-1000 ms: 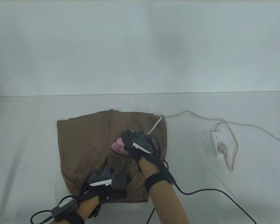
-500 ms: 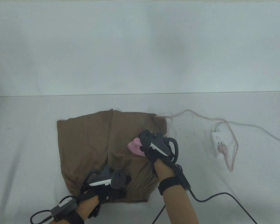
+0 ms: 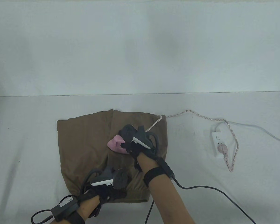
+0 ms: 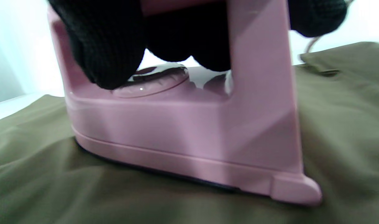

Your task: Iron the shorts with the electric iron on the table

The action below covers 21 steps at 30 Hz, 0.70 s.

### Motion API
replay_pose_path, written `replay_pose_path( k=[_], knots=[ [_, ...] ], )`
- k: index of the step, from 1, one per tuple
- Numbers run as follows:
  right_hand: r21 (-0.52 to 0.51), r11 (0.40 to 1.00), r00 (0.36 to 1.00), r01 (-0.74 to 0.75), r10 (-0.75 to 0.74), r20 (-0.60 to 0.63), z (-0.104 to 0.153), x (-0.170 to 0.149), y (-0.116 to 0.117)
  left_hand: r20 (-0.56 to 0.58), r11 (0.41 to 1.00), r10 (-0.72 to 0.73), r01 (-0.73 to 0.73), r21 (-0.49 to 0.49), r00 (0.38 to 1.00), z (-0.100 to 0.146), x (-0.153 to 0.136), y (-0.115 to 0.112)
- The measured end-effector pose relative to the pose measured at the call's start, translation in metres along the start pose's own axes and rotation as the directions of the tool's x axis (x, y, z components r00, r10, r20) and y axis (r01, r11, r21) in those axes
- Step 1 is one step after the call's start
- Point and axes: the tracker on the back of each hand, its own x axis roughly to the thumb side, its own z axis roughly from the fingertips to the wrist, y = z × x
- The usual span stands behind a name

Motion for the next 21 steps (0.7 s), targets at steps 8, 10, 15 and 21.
replay_pose_path(
  k=[8, 10, 15, 21],
  knots=[
    [0.071, 0.997, 0.996, 0.008, -0.014, 0.093, -0.017, 0.040, 0.009, -0.007, 1.000, 0.001, -0.001, -0.001, 1.000, 0.000, 0.001, 0.000],
    [0.081, 0.997, 0.994, -0.006, -0.002, 0.106, -0.019, 0.045, 0.010, -0.010, 1.000, -0.003, 0.003, -0.001, 1.000, 0.000, 0.001, 0.001],
    [0.112, 0.993, 0.992, -0.044, 0.030, 0.120, -0.020, 0.044, 0.008, -0.010, 1.000, -0.009, 0.009, -0.006, 1.000, 0.000, 0.002, 0.001],
    [0.143, 0.987, 0.992, -0.070, 0.054, 0.112, -0.014, 0.024, 0.002, -0.010, 1.000, -0.018, 0.018, -0.008, 1.000, 0.000, 0.002, 0.001]
  ],
)
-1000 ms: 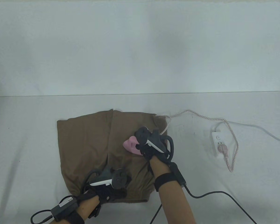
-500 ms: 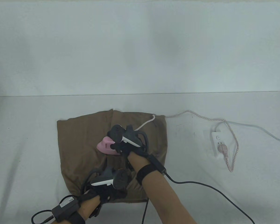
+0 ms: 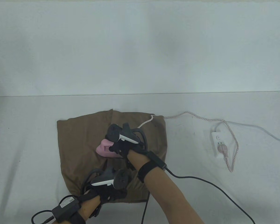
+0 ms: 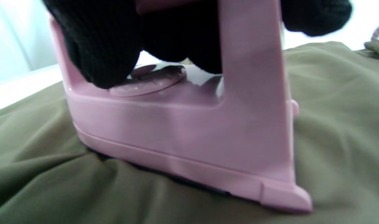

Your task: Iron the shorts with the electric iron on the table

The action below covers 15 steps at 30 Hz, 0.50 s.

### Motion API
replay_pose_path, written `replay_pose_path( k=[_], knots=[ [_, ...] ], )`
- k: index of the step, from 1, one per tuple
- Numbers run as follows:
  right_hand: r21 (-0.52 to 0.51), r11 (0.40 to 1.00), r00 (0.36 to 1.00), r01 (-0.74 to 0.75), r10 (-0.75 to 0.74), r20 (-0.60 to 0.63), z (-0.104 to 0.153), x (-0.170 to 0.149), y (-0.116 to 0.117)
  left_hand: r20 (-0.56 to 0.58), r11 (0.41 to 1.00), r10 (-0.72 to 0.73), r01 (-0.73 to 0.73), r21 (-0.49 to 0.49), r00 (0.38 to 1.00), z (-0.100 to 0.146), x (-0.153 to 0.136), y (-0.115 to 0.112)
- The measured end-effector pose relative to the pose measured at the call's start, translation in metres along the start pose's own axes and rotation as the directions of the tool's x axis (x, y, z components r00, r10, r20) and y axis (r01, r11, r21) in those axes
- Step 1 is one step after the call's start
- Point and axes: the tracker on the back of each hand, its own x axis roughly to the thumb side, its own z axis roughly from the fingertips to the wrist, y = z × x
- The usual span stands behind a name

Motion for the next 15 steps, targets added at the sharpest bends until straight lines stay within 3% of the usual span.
replay_pose_path(
  k=[15],
  knots=[
    [0.003, 1.000, 0.996, -0.029, 0.029, -0.083, 0.039, -0.071, -0.009, 0.002, 1.000, -0.010, 0.010, -0.004, 1.000, 0.000, 0.001, 0.000]
  ],
)
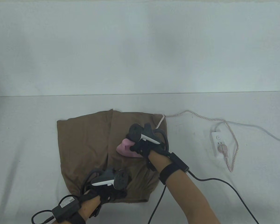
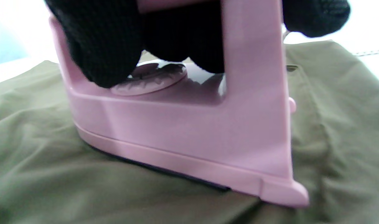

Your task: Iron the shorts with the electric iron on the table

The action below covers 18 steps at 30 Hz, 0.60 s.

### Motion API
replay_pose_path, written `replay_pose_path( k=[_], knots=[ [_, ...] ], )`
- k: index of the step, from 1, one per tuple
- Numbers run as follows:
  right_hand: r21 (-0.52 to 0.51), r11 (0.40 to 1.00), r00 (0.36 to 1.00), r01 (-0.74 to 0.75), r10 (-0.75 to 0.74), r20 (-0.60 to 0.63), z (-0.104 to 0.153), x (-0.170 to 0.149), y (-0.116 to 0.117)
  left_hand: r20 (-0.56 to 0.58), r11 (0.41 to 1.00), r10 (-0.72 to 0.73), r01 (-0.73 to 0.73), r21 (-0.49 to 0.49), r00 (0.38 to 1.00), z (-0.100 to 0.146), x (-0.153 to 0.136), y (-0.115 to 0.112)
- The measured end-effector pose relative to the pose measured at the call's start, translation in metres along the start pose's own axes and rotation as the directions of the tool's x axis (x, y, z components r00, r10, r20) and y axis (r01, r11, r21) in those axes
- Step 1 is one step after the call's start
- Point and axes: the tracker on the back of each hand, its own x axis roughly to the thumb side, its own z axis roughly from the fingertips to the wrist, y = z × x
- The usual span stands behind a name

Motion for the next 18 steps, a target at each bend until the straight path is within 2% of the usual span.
replay_pose_path(
  k=[11, 18],
  knots=[
    [-0.040, 0.999, 1.000, -0.004, 0.004, -0.020, 0.024, -0.031, 0.002, -0.002, 1.000, -0.005, 0.005, -0.002, 1.000, 0.000, 0.001, 0.000],
    [-0.080, 0.996, 0.999, 0.036, -0.038, -0.024, 0.014, -0.015, 0.006, 0.000, 1.000, -0.005, 0.005, -0.002, 1.000, 0.000, 0.001, 0.000]
  ],
)
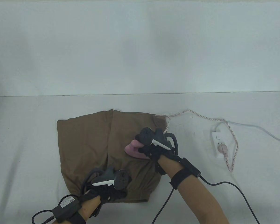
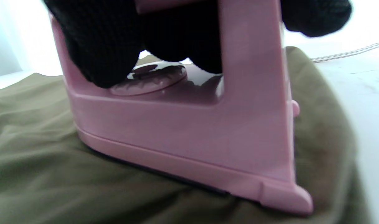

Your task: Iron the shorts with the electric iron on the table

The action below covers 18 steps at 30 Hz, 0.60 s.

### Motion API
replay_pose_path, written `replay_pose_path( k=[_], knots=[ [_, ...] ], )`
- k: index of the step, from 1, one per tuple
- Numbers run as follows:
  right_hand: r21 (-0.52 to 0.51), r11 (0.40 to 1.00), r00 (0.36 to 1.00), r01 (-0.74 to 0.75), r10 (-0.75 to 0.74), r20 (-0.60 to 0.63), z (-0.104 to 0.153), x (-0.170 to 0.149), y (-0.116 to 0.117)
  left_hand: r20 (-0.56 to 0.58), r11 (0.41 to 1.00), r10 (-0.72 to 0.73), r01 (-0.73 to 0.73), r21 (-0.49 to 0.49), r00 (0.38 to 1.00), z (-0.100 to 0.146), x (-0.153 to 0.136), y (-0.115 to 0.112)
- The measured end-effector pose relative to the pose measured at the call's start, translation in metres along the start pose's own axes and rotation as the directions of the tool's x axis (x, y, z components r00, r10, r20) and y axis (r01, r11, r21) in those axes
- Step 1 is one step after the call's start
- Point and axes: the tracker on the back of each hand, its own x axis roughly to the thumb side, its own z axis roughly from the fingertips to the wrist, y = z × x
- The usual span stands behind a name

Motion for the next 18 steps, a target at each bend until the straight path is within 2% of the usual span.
replay_pose_path(
  k=[6, 18],
  knots=[
    [0.003, 0.999, 0.998, 0.050, -0.050, 0.038, -0.013, 0.033, 0.005, 0.001, 1.000, -0.002, 0.002, -0.001, 1.000, 0.000, 0.000, 0.000],
    [0.038, 0.999, 0.981, -0.006, -0.002, 0.192, -0.026, 0.100, 0.015, -0.003, 1.000, -0.008, 0.008, -0.002, 1.000, 0.000, 0.001, 0.000]
  ],
)
